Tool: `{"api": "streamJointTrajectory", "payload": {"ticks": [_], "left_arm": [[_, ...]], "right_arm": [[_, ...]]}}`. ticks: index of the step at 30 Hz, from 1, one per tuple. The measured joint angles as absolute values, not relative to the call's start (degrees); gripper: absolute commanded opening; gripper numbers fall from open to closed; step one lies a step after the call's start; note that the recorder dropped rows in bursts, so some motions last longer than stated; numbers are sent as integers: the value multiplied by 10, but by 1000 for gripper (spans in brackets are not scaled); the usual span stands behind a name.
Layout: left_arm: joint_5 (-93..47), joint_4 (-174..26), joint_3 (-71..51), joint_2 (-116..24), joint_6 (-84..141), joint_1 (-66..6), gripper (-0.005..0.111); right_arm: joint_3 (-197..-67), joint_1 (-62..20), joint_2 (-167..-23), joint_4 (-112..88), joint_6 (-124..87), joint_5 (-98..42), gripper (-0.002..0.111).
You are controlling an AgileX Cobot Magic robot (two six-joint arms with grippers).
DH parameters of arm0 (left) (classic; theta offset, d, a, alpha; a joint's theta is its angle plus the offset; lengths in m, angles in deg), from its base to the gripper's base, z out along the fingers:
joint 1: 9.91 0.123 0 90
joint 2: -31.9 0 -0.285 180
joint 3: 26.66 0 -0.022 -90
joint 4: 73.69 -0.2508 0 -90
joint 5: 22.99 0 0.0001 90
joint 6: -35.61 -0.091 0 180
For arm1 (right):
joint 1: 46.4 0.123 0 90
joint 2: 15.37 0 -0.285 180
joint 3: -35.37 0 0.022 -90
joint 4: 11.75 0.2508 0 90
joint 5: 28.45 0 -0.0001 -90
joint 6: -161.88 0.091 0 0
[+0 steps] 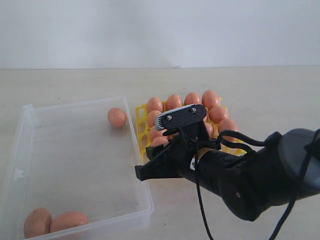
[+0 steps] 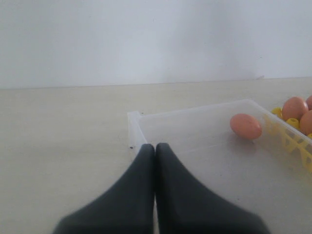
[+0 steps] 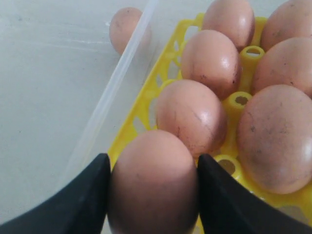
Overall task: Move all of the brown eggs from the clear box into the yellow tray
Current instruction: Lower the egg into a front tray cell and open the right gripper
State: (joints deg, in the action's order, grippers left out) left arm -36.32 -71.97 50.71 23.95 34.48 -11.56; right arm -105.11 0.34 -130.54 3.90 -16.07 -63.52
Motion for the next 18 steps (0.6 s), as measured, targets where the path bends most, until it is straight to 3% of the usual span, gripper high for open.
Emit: {"api": "streamJointTrajectory", "payload": {"ticks": [7,18], "left_arm": [[-363,-720,507,239,345,-116,-4],[-363,-720,507,239,345,-116,-4]], "right_arm": [[-1051,3,-1305,42,-162,-637,40],[-1051,3,-1305,57,-166,-659,39]]}}
